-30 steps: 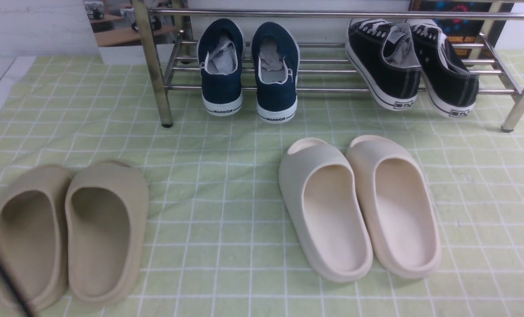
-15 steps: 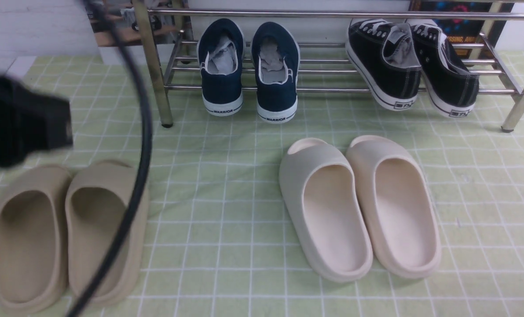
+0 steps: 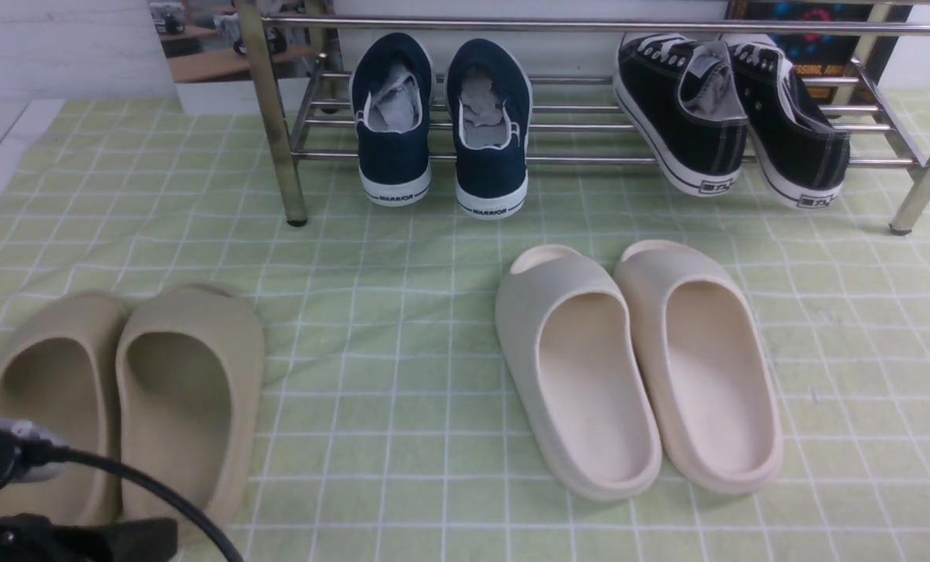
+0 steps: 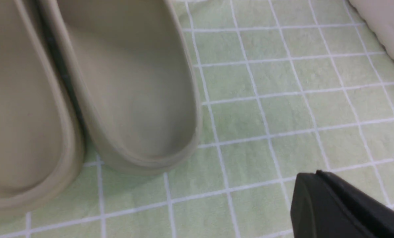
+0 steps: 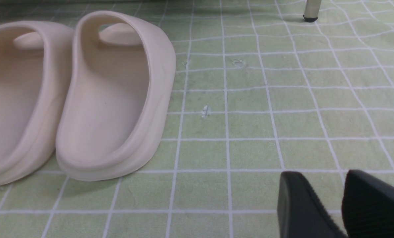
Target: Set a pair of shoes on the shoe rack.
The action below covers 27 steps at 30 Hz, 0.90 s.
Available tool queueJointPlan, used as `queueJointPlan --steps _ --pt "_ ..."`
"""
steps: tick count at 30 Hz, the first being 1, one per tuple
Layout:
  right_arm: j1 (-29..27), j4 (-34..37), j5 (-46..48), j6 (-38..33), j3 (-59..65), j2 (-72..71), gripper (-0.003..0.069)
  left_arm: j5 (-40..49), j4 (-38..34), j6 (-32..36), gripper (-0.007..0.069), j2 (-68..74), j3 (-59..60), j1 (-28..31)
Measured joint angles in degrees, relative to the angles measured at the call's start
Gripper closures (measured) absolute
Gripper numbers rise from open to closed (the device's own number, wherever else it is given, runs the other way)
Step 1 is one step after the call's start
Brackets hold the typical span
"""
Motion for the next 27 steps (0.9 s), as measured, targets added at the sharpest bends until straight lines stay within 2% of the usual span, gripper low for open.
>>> queueJointPlan --steps 1,3,5,7,11,12,16,19,22,23,25,27 --pt "0.0 0.0 0.0 0.0 0.0 0.0 0.0419 -0.3 -0.7 0.7 0.0638 -0.2 0.0 0.0" --pt "0.0 0.0 0.0 0.0 0.0 0.0 0.0419 -3.2 -4.8 6.9 0.0638 -2.2 0.3 -0.1" --pt "0.0 0.0 0.0 0.0 0.0 0.0 0.0419 -9.2 -7.8 15.2 0.0638 -6.6 1.9 -0.3" --pt "0.0 0.0 0.0 0.0 0.0 0.0 0.0419 -15.7 -9.1 20.2 0.0638 -11.6 4.6 -0.2" --pt "0.0 0.0 0.0 0.0 0.0 0.0 0.0419 -22.5 -10.0 23.3 0.0638 -23.0 11.0 3.5" --pt "0.0 0.0 0.0 0.0 0.0 0.0 0.0419 -22.6 -10.0 23.3 0.0638 -23.7 11.0 3.5" --pt "0.0 0.0 0.0 0.0 0.0 0.0 0.0419 -21.0 -8.0 23.8 0.0638 -31.5 17.8 10.6" --pt "0.0 0.0 0.0 0.0 0.0 0.0 0.0419 -12.9 -3.3 22.9 0.0638 -31.7 18.6 13.8" --pt "0.0 0.0 0.0 0.0 0.0 0.0 0.0419 -6.9 -1.5 19.7 0.0638 -31.7 18.8 14.3" --pt "0.0 0.0 0.0 0.0 0.0 0.0 0.0419 -5.1 -0.9 16.8 0.0638 -31.7 18.9 14.4" --pt "0.0 0.0 0.0 0.0 0.0 0.0 0.0419 -4.9 -0.4 12.0 0.0638 -31.7 18.9 14.7" --pt "0.0 0.0 0.0 0.0 0.0 0.0 0.0419 -4.9 -0.3 10.2 0.0638 -31.7 18.9 14.8"
